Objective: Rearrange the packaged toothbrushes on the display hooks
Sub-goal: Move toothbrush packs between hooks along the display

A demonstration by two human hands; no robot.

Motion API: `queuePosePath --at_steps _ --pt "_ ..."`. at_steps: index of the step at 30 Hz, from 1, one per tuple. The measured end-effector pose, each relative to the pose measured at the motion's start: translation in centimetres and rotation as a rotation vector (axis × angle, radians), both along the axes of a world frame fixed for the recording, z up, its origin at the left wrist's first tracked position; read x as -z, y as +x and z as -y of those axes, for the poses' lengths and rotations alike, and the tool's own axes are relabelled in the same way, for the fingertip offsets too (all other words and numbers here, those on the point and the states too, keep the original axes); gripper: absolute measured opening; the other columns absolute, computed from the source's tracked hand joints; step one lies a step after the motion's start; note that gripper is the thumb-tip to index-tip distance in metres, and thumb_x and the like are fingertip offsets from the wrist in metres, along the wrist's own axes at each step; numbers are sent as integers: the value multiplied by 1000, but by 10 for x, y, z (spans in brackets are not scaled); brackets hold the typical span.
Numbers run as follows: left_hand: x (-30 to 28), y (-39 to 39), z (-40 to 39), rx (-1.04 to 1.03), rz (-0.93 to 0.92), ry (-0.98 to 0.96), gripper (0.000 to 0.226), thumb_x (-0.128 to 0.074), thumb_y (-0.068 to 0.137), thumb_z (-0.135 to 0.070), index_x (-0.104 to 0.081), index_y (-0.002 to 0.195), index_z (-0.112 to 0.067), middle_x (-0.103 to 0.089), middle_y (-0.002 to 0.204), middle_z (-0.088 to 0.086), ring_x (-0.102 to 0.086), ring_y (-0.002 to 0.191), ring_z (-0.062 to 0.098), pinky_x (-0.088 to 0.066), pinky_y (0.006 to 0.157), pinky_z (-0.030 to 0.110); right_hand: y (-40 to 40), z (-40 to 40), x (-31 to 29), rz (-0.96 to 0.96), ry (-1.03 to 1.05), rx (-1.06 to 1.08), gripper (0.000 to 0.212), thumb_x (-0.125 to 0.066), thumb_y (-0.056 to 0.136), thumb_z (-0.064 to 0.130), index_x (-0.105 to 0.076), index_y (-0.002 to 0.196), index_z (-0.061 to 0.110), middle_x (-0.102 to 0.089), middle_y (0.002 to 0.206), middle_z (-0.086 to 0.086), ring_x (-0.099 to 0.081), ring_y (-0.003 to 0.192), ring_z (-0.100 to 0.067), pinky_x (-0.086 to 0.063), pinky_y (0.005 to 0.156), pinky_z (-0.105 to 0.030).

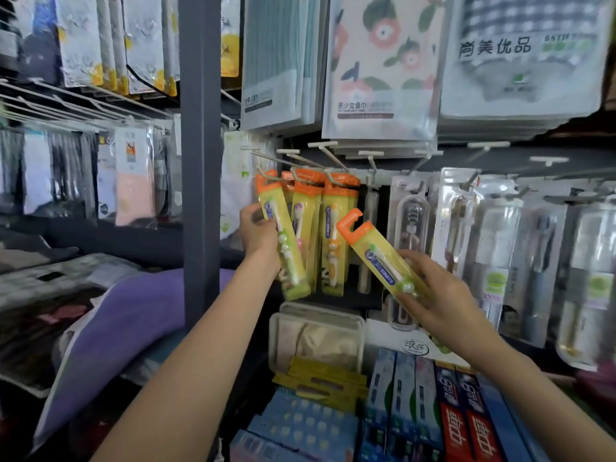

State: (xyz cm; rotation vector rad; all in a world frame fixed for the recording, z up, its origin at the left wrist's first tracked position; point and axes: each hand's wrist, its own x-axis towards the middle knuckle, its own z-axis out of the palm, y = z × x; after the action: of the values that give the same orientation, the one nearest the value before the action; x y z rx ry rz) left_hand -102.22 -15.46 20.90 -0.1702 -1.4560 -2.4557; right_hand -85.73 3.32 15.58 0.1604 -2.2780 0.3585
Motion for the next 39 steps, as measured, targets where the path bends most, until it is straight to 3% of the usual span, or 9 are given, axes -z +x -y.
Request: queuePosePath --at_steps 6,10,13,18,23,28,32,35,39 --pt "6 -2 1 -56 -117 -227 37 -38 92 2 -48 112 -28 -51 88 -9 -49 72 4 -37 54 15 -2 2 -5 16 -12 -7 54 -64 85 11 -41 133 18 -60 119 -4 -59 83 -14 -41 65 -19" --pt "9 -3 11 -60 -186 -369 35 -40 92 2 -46 118 -19 -53 105 0 -51 81 6 -38 54 6 -13 17 -9 42 14 -45 55 -64 84 14 -42 133 20 -59 118 -2 -60 84 -15 -44 67 -24" --pt "21 7 18 -104 -232 -385 41 -42 90 5 -44 128 -10 -50 108 -3 -48 97 8 -38 68 3 -30 37 -19 32 74 -79 57 -65 84 18 -40 136 20 -60 120 -5 -63 91 -22 -50 77 -36" --pt "52 36 39 -186 -360 -562 39 -46 87 7 -44 124 -5 -49 117 2 -48 106 13 -35 89 17 -71 74 -43 41 166 -69 60 -61 87 29 -36 141 22 -60 123 -8 -58 104 -28 -52 78 -41" --pt "63 53 56 -206 -397 -692 42 -47 85 9 -39 126 0 -44 116 1 -46 106 12 -34 85 13 -106 109 -51 8 -156 -123 58 -60 88 18 -34 141 13 -57 120 -18 -59 98 -33 -49 82 -41" --pt "63 56 61 -170 -394 -755 45 -44 85 11 -37 128 -1 -46 127 8 -46 113 14 -35 93 18 -114 139 -31 -134 -455 -137 44 -53 91 10 -35 130 11 -58 111 -14 -59 92 -29 -42 72 -31" --pt "67 55 67 -156 -410 -851 47 -46 85 8 -37 129 -3 -46 130 8 -45 108 7 -39 98 29 -134 152 -24 -92 -532 -183 30 -49 92 8 -39 121 12 -59 102 -18 -64 77 -33 -54 67 -43" --pt "68 55 68 -155 -400 -879 47 -48 84 7 -38 129 -4 -46 130 8 -45 107 6 -40 100 33 -142 150 -31 -21 -578 -160 31 -47 95 10 -39 125 8 -60 106 -20 -61 83 -28 -41 55 -20" --pt "69 56 68 -157 -404 -886 46 -49 83 8 -39 128 -2 -47 129 11 -47 111 9 -39 101 35 -126 141 -20 154 -460 -155 48 -47 93 8 -33 138 10 -53 122 -21 -54 98 -30 -37 73 -29"
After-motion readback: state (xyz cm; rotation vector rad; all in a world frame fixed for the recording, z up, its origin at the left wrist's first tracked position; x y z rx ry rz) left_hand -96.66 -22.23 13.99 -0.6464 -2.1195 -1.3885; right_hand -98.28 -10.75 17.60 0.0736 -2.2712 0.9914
